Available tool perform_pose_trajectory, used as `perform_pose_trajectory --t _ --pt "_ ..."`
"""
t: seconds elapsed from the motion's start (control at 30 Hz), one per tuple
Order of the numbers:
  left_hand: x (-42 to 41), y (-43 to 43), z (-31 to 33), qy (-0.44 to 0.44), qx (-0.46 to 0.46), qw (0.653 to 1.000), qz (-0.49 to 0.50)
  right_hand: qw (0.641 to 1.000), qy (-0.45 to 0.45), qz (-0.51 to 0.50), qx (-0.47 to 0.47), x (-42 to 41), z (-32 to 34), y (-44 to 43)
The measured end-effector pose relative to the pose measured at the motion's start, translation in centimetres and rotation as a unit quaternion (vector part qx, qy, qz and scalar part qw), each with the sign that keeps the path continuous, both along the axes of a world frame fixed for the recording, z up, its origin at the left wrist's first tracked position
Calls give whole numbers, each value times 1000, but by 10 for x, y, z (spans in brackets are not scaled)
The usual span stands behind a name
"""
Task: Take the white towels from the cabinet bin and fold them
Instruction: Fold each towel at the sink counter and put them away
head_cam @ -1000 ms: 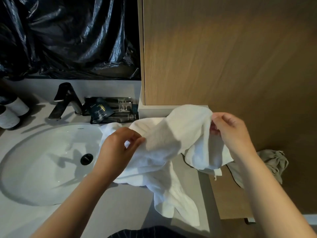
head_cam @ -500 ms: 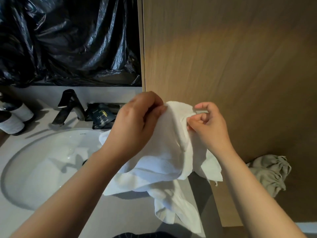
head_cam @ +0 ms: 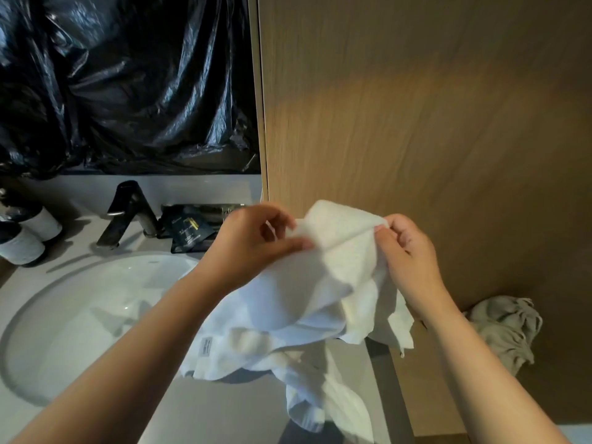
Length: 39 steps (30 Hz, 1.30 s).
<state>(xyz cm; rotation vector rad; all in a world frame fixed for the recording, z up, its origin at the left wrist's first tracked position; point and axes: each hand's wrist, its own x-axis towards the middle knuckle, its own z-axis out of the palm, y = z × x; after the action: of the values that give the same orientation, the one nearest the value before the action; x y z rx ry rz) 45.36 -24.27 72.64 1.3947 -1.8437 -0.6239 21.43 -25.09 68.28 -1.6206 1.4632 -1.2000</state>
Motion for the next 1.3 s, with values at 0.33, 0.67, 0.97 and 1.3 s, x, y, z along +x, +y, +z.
perform_pose_trajectory --t 0.33,0.67,0.97,1.3 --pt "20 12 -43 -138 57 989 -23 999 -28 -8 -38 -6 41 -16" --pt "17 -17 38 76 7 996 41 981 -129 -34 140 -18 56 -32" --pt "-18 -60 -53 0 39 995 94 987 159 -16 14 6 10 -24" --pt "32 29 -65 -108 -110 986 61 971 203 129 1 29 -39 3"
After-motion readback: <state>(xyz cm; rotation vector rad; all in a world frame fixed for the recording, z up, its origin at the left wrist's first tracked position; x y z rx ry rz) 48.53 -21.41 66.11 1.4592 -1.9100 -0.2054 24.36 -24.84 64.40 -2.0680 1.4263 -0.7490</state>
